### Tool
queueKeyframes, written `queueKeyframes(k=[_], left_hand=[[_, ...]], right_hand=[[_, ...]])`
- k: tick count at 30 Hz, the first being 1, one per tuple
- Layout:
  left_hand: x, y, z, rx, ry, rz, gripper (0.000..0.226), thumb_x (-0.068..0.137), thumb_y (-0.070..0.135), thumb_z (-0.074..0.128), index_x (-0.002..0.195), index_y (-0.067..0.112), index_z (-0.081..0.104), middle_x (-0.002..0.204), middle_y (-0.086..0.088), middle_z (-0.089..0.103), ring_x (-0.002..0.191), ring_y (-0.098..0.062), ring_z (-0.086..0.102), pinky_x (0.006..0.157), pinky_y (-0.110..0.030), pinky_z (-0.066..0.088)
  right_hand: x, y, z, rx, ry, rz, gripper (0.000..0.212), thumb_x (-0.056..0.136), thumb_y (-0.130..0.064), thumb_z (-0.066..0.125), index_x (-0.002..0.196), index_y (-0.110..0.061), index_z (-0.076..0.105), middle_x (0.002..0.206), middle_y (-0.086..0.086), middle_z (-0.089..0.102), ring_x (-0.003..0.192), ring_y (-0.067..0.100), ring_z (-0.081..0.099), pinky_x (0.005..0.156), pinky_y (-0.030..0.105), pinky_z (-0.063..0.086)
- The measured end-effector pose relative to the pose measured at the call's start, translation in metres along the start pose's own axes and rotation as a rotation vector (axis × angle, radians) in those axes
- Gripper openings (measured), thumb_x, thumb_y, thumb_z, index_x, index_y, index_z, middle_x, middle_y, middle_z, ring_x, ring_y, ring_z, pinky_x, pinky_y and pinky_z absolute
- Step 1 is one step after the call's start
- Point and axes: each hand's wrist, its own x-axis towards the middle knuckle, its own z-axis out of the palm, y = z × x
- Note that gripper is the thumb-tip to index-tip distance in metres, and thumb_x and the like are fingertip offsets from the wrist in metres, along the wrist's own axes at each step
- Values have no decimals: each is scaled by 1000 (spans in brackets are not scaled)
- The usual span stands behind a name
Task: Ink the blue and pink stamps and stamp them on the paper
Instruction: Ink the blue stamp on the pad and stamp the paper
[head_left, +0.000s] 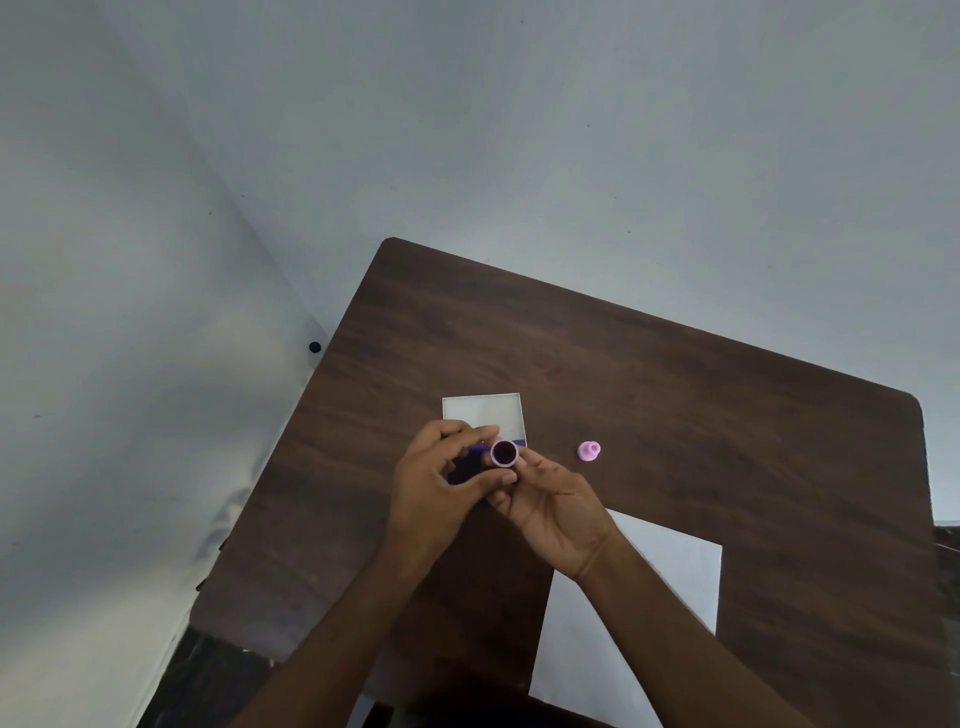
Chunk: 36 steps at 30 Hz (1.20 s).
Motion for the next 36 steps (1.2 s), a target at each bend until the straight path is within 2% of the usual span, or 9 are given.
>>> queueKeyframes(k=[6,13,17,23,26,29,31,33,36], left_hand=[[1,5,1,27,12,35,43,66,57,71,105,40,65,105,11,57,102,-13,57,81,-17,52],[2,8,1,27,21,25,45,67,45,78,109,30,71,109,5,57,104,-17,57,82,-24,54],[2,5,1,22,29,-8,47,66,48,76,108,26,74,109,7,56,104,-16,56,80,-19,53],[-4,-4,3,-64,31,-48,33,66,57,72,96,64,60,113,22,52,111,-15,54,81,-13,48],[-10,-19,4,-67,21,-62,35,68,61,70,99,70,57,116,25,51,114,-10,52,83,-7,45],[-14,-43,4,34,24,-77,38,75,50,74,109,57,59,115,26,54,111,-9,53,88,-16,46],[-15,-62,5,180,14,-129,49,77,37,79,121,40,59,117,16,60,112,-15,55,90,-19,41],[-14,-76,7,349,-67,-196,63,75,40,80,132,29,55,127,4,60,117,-18,50,93,-23,36],[-13,-92,11,519,-180,-205,87,68,52,80,142,26,43,139,-1,51,126,-20,41,101,-35,35]], right_hand=[[-2,-4,0,-64,-28,3,51,92,-9,50,138,7,35,114,17,54,83,14,49,87,38,51],[0,-5,-2,-69,-71,11,54,91,-12,53,138,8,34,120,18,52,92,19,49,93,42,49],[0,-4,-5,-81,-94,33,48,93,-12,53,136,5,40,117,16,55,89,15,54,95,41,46],[0,0,-12,-142,-64,44,41,94,-14,55,131,1,49,114,16,58,97,22,60,92,38,50],[3,-2,-15,-239,-46,47,40,94,-14,56,130,2,50,115,17,60,99,25,59,85,36,51],[12,-4,-17,-550,63,7,29,91,-15,60,118,-3,62,98,15,68,83,23,65,72,30,55],[22,-1,-19,-963,241,-78,19,90,-17,62,107,-10,69,86,9,71,74,21,65,65,26,55],[32,6,-24,-1359,403,-193,15,88,-23,66,100,-16,70,82,-1,70,72,14,64,63,21,54],[46,18,-26,-1664,473,-341,18,85,-29,68,95,-15,72,87,-1,71,75,8,58,71,19,46]])
